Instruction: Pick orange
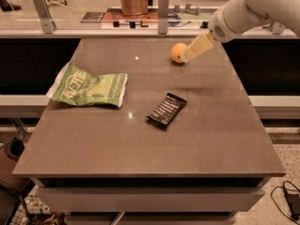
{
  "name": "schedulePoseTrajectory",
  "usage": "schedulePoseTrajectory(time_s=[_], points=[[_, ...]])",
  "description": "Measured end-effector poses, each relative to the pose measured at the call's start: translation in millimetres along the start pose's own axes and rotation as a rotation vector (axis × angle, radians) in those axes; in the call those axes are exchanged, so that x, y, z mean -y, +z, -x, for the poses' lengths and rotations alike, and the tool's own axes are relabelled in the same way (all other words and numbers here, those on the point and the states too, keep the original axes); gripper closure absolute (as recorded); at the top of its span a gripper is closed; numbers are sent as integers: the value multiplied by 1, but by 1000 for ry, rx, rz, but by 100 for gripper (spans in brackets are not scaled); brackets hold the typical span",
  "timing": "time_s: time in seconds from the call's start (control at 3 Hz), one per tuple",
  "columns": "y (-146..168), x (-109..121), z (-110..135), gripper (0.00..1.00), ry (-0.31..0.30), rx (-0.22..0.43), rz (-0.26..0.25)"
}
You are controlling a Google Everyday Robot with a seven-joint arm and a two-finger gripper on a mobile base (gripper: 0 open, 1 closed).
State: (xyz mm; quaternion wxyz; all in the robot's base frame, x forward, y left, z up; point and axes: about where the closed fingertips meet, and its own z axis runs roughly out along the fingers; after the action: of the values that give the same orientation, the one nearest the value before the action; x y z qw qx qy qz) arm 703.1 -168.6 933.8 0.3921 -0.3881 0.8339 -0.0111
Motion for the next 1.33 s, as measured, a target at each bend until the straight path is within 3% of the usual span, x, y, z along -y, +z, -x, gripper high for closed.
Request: schedulePoseTrajectory(time_s=[0.67,1.0,1.33], points=[[56,12,14,0,29,153,110],[73,11,18,0,20,187,150],[93,4,20,0,8,169,194]])
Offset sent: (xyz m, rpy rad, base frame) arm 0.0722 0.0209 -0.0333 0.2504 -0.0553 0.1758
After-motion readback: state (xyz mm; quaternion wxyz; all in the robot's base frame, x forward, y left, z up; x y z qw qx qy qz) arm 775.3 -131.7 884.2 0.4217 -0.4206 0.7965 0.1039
